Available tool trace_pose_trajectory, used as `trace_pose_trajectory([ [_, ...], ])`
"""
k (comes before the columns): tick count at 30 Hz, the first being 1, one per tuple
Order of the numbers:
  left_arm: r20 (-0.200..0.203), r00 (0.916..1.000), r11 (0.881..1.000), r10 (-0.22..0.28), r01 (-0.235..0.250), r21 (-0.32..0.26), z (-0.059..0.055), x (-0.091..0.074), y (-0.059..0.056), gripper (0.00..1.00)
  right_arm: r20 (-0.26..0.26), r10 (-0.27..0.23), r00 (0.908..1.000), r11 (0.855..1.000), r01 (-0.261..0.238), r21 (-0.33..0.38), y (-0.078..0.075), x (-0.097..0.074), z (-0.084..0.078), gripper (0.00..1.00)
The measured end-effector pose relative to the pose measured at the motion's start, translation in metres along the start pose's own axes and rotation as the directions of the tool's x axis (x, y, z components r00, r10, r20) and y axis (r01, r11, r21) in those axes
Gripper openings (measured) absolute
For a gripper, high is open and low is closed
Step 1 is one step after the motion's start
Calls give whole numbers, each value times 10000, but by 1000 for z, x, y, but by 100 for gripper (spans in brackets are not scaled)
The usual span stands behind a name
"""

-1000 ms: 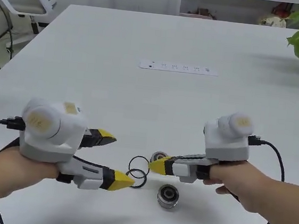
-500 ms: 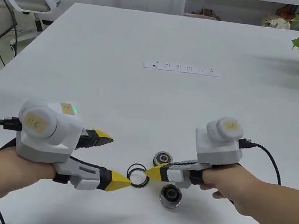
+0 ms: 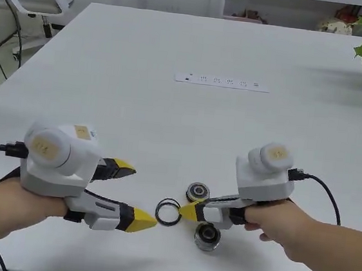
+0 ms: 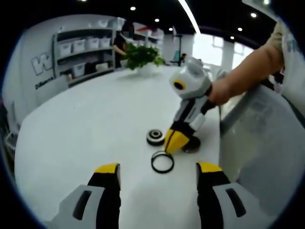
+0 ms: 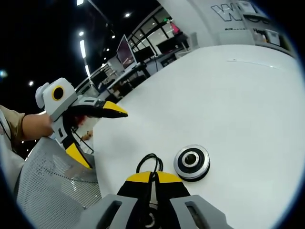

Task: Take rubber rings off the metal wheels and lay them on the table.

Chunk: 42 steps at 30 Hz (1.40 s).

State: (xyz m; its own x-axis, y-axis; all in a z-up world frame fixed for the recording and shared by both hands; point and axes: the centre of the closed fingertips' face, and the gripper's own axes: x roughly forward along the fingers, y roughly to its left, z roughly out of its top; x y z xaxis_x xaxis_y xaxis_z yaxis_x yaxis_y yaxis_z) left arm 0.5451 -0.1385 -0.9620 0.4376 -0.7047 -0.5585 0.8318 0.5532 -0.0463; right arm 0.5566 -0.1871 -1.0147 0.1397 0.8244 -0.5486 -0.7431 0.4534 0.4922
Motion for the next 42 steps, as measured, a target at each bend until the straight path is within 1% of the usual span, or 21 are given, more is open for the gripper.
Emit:
trace_pose_trajectory([
  [4,-62,10000,10000,-44,44,-44,-1,0,-2,65,-51,15,10000,9999,-16,-130,1,1,-1,2],
  [9,-149,9998,9999,-110,109,-82,-2,0,-3,65,-285,-3,9996,9984,-13,-563,3,0,-4,5],
  [13,-181,9997,9998,-154,153,-95,-3,0,-3,65,-279,-14,9996,9965,-9,-838,4,-3,-3,10],
  [15,-205,9996,9998,-182,179,-103,-3,1,-3,65,-254,26,9997,9963,-48,-860,5,-5,-1,11],
  [21,-207,9995,9997,-235,233,-91,-2,2,-1,64,29,115,9999,9963,-112,-855,7,-12,8,14],
  [27,-223,9994,9997,-259,258,-33,2,3,1,64,437,71,9990,9962,-33,-865,6,-21,18,16],
  [34,-192,9995,9997,-253,254,52,9,7,3,64,782,-146,9968,9946,225,-1014,-2,-32,25,19],
  [36,-172,9996,9997,-242,243,81,11,9,6,63,880,-251,9958,9938,344,-1059,-6,-36,26,20],
  [39,-109,9997,9998,-214,214,19,15,12,9,63,1055,-427,9935,9920,547,-1138,-12,-41,28,23],
  [42,-74,9998,9998,-190,190,-39,18,15,11,62,1141,-572,9918,9886,722,-1319,-15,-45,29,25],
])
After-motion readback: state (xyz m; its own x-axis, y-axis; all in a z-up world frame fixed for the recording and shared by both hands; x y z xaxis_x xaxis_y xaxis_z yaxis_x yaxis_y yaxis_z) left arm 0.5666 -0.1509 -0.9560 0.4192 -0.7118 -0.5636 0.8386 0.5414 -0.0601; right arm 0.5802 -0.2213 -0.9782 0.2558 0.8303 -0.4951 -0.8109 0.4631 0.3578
